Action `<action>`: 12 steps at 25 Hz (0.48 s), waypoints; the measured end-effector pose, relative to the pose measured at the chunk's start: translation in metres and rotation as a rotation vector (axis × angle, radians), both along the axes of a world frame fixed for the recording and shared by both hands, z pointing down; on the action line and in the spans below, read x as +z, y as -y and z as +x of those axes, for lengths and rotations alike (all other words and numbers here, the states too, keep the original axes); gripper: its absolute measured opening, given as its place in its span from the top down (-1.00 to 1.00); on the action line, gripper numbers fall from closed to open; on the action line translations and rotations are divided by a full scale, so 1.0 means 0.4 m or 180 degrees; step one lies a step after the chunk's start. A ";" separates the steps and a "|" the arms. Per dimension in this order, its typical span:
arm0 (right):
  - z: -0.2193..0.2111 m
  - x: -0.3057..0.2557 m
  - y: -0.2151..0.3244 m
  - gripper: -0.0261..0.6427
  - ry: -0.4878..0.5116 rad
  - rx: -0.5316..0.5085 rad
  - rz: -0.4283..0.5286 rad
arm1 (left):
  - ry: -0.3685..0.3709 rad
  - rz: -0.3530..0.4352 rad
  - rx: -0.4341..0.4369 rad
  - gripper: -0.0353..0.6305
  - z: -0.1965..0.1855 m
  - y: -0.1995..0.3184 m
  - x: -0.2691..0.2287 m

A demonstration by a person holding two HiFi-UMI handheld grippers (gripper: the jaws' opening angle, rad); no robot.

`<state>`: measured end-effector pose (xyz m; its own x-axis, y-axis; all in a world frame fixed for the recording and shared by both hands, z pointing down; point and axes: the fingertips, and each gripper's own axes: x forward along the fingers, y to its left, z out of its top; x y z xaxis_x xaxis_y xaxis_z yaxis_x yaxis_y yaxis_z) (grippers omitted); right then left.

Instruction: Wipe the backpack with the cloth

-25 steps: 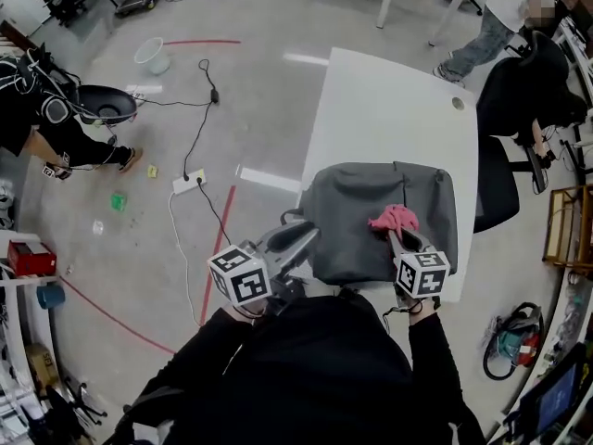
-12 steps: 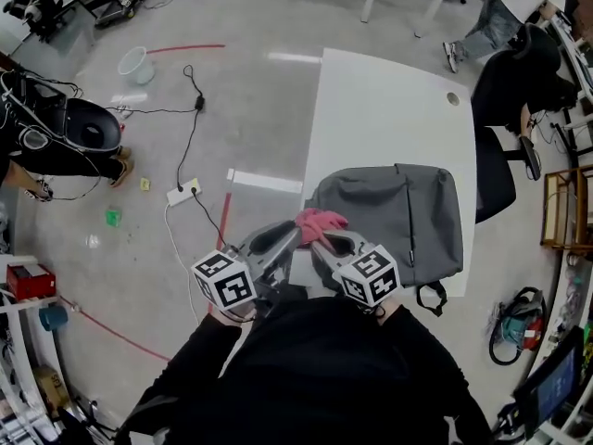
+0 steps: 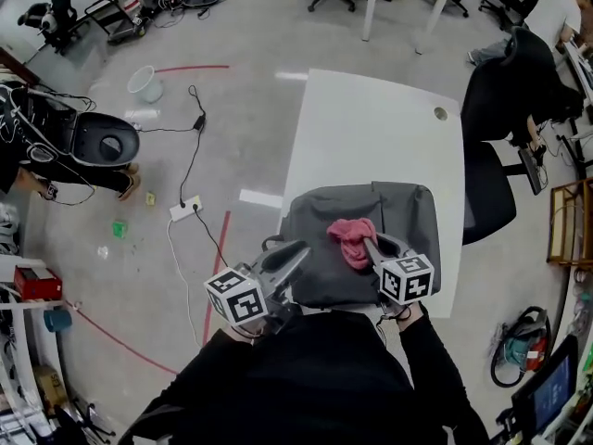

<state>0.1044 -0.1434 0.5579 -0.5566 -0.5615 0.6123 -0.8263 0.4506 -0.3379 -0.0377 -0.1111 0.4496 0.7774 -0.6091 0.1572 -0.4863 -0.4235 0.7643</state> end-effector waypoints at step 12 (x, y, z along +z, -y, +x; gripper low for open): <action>0.493 -0.235 0.102 0.75 -0.0173 0.1128 0.0695 | -0.0083 0.0044 0.0251 0.60 0.165 0.029 -0.020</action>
<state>0.3015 -0.1841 0.4637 -0.2757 -0.8323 0.4810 -0.9571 0.1914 -0.2175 0.0281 -0.1228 0.4415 0.8268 -0.5477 0.1282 -0.4310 -0.4704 0.7700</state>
